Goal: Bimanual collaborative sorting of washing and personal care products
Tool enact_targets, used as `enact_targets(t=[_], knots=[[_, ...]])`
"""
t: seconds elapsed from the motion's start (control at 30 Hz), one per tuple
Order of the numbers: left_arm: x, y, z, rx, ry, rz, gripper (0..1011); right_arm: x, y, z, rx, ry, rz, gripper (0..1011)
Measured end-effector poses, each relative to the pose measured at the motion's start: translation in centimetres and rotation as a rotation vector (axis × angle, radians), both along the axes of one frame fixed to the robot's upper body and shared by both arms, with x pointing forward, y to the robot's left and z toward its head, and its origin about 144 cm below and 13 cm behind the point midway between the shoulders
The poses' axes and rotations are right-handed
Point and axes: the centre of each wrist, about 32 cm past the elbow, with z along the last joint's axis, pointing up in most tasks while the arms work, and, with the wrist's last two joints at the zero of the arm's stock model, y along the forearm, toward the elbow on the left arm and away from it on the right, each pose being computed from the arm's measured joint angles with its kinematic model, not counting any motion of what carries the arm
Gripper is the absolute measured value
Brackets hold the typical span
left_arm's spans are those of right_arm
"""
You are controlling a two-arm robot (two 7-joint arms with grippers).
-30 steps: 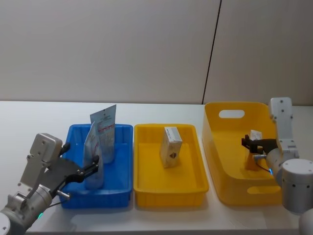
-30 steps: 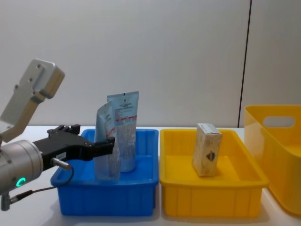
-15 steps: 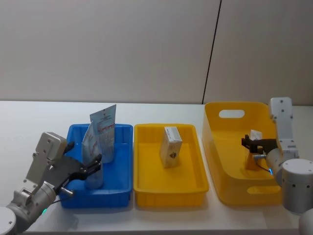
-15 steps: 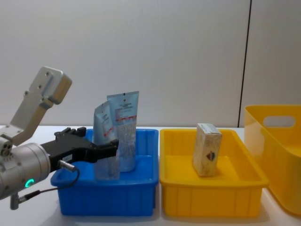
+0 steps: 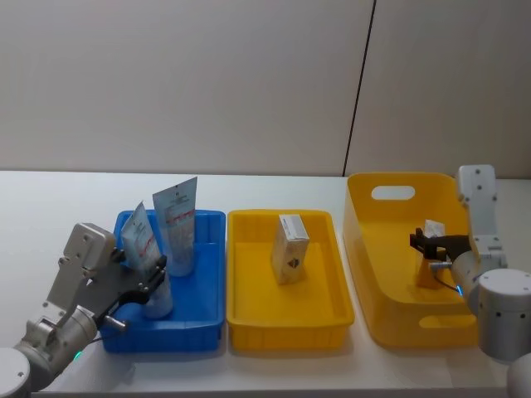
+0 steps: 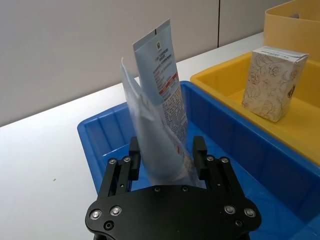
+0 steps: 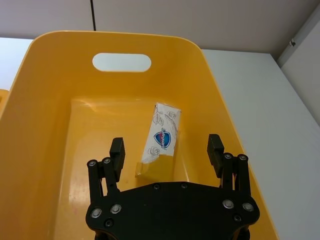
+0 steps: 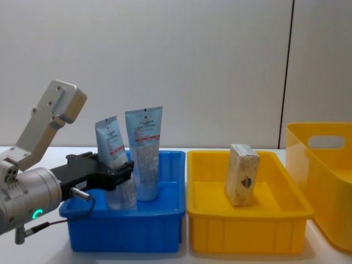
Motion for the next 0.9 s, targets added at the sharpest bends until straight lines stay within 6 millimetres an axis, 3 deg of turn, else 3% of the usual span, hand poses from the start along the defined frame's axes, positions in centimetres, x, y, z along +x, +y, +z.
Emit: enact_targets(t=[0.3,0.9], knots=[[0.13,-0.01,-0.06,0.001,-0.001,-0.002,400,0.00,0.00,0.00,0.000,0.000,0.000,1004],[0.21,0.03,-0.07,-0.001,-0.006,-0.004,302,0.00,0.00,0.00,0.000,0.000,0.000,1004]])
